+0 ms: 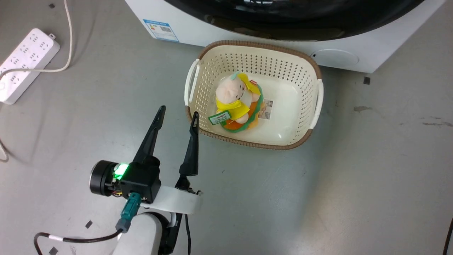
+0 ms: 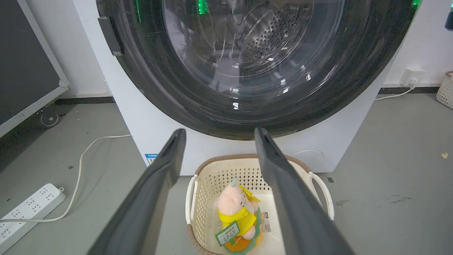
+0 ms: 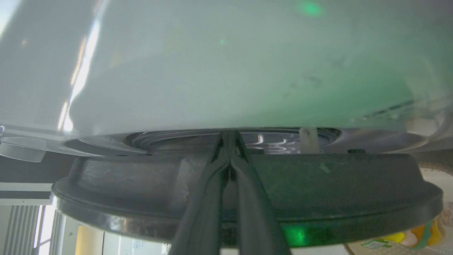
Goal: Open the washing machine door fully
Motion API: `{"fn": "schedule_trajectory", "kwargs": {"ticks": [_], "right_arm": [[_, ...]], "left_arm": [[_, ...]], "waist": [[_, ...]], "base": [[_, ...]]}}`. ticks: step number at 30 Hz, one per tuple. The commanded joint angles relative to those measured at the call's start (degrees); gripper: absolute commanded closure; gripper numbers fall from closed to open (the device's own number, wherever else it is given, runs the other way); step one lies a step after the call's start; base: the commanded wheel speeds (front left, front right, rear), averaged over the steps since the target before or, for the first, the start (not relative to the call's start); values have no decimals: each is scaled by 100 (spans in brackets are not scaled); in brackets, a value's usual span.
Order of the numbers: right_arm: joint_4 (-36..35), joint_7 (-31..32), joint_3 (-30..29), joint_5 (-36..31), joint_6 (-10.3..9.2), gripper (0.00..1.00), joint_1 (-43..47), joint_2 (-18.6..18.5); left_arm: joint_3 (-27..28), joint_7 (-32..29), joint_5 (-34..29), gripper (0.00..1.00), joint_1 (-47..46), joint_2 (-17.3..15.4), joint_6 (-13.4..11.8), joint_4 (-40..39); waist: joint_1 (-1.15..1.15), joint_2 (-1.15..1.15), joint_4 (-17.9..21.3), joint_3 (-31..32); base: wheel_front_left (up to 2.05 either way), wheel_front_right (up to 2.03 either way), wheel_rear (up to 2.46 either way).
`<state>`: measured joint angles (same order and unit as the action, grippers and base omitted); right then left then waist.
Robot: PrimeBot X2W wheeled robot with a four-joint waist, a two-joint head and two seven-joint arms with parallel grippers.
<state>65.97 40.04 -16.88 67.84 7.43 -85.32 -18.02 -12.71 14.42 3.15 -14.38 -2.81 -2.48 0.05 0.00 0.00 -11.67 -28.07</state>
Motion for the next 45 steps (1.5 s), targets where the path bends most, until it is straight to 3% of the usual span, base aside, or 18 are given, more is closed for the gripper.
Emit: {"fn": "schedule_trajectory", "kwargs": {"ticks": [1,14,35,42,45], "right_arm": [[157,113,0,106,6,100,-126,-9],[-148,560,297,-34,6,100,1286,172],[-1546,1487,445,377,6,100,4114,1261],[-2125,1860,818,601,6,100,4809,1499],[-2299,1925,1240,1098,6,100,4997,1510]], "left_arm": [[-43,58,13,0,-82,-7,-48,-17],[17,58,20,0,174,-7,-27,115],[-51,58,113,0,1200,-7,190,524],[-146,58,194,0,1402,-7,174,573],[-169,58,201,0,1456,-7,193,591]], "waist": [[0,0,-24,-15],[0,0,65,770],[0,0,112,2379],[0,0,33,2608],[0,0,-44,2639]], "base": [[0,0,0],[0,0,0],[0,0,0],[0,0,0],[0,0,0]]}}
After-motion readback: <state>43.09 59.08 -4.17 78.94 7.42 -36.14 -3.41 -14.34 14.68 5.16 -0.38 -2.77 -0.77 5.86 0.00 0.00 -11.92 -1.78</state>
